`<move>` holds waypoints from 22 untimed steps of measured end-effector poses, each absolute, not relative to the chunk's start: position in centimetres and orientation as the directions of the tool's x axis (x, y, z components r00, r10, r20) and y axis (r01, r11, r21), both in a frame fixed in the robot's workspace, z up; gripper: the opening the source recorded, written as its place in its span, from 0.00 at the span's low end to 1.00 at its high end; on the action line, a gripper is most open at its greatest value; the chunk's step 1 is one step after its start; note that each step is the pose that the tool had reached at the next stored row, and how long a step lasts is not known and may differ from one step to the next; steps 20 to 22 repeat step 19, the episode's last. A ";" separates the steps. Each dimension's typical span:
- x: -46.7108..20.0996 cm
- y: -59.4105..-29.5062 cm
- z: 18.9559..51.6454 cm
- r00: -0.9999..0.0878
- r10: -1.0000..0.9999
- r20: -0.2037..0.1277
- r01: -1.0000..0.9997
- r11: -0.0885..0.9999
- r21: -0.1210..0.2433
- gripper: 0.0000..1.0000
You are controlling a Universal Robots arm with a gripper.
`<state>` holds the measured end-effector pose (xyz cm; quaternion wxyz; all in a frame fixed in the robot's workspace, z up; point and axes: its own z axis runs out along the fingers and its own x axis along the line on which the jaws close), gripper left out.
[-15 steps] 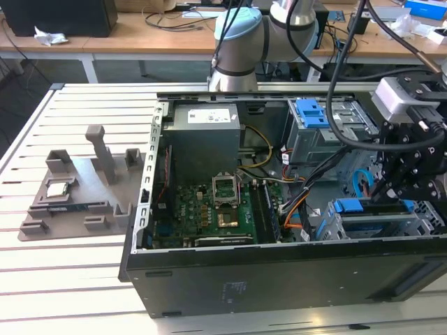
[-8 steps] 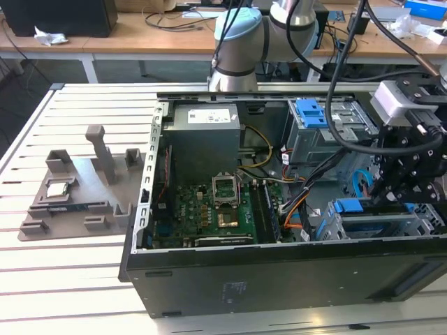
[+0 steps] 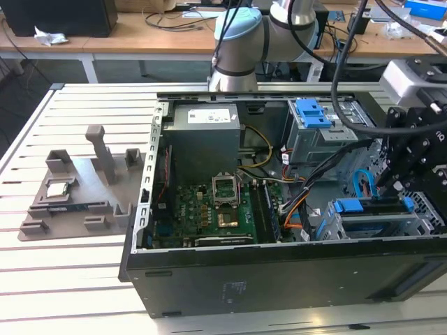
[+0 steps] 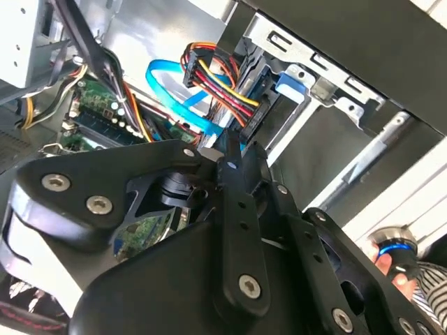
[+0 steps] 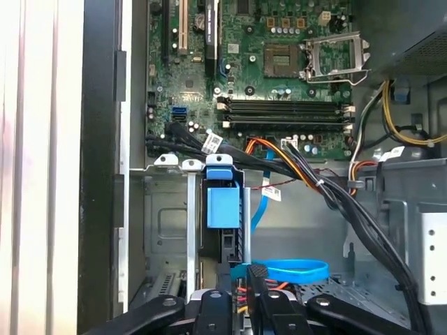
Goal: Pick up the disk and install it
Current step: 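Insert the second disk wire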
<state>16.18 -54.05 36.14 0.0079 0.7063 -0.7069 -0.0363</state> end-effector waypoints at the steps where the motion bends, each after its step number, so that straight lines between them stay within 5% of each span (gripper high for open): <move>1: 16.2 -54.0 36.6 -0.002 -0.999 -0.040 -0.998 0.000 0.062 0.24; 3: 16.2 -53.7 37.6 -0.002 -0.999 -0.040 -0.998 0.000 0.062 0.22; 5: 16.2 -53.6 38.3 -0.002 -0.999 -0.040 -0.998 0.000 0.062 0.10; 11: 16.2 -53.2 41.0 -0.002 -0.999 -0.040 -0.998 0.000 0.063 0.11; 22: 16.2 -53.2 41.1 -0.002 -0.999 -0.040 -0.998 0.000 0.062 0.11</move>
